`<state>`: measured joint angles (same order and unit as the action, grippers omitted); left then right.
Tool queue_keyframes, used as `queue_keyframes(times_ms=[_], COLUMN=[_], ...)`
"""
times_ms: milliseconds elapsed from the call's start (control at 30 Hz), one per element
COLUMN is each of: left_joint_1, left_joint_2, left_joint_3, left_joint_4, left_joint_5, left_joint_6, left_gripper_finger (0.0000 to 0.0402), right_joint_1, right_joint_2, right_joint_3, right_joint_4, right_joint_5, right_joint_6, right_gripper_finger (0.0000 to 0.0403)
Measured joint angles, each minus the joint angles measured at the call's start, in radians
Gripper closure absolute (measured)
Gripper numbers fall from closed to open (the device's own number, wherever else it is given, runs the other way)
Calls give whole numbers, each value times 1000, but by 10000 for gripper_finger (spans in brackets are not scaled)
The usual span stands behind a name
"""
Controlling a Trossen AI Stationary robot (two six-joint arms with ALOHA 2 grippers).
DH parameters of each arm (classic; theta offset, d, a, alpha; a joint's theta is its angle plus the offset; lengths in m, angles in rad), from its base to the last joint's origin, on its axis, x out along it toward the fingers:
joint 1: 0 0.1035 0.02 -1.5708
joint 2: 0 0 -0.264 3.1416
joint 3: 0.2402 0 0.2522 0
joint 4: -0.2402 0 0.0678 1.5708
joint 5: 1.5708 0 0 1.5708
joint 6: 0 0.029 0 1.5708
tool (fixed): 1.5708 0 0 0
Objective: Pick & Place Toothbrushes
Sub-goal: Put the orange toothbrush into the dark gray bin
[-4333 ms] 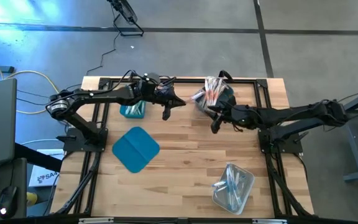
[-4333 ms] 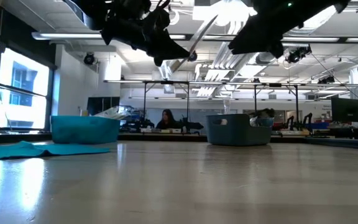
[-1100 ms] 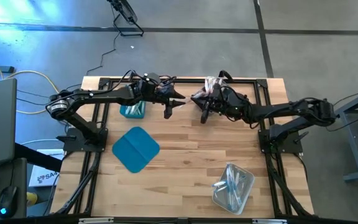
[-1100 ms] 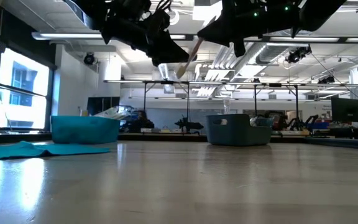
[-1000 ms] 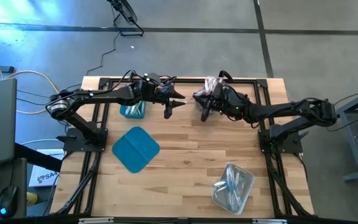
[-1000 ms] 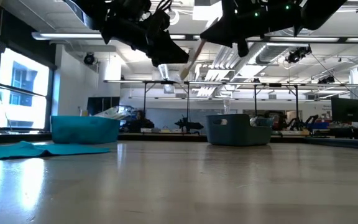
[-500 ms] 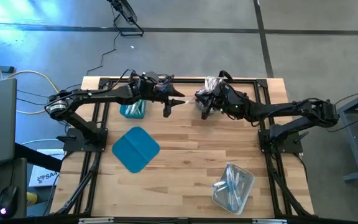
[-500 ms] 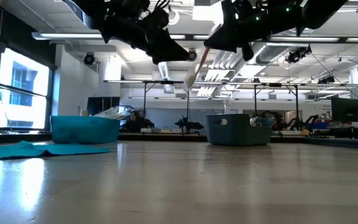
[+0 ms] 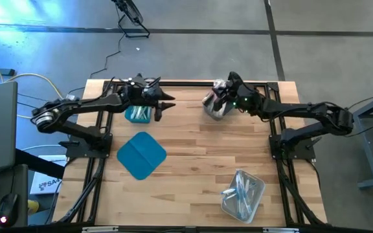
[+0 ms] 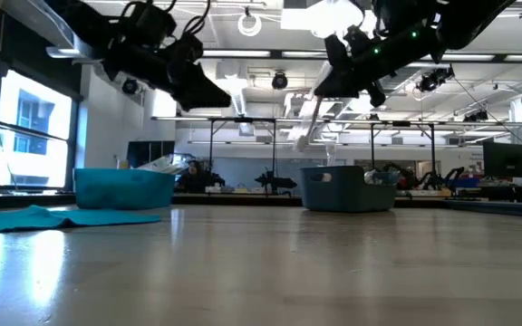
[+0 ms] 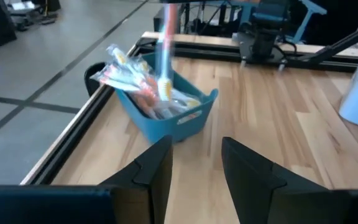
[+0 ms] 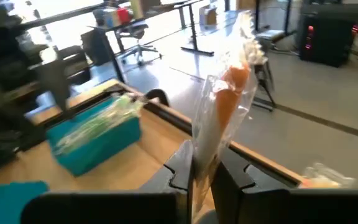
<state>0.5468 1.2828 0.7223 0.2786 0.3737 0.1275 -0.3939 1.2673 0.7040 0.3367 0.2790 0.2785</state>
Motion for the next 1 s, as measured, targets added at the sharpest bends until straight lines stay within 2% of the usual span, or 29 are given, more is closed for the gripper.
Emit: queue_keyframes(times_ms=[300, 433, 700, 1000], left_joint_1=[-4, -4, -4, -4], left_joint_2=[-137, -171, -186, -187], left_joint_3=[-105, -124, -128, -128], left_joint_4=[4, 3, 4, 4], left_joint_5=[0, 0, -1, -1], left_joint_6=[-1, -1, -4, -22], left_gripper_finger=[265, 265, 265, 265], right_joint_1=[-101, -133, -159, -160], right_joint_2=[-56, -36, 76, 228], right_joint_3=[0, 0, 0, 1], right_joint_4=[-228, -278, -264, -118], right_joint_5=[3, -41, -129, -177], right_joint_6=[80, 119, 193, 218], right_gripper_finger=[378, 378, 378, 377])
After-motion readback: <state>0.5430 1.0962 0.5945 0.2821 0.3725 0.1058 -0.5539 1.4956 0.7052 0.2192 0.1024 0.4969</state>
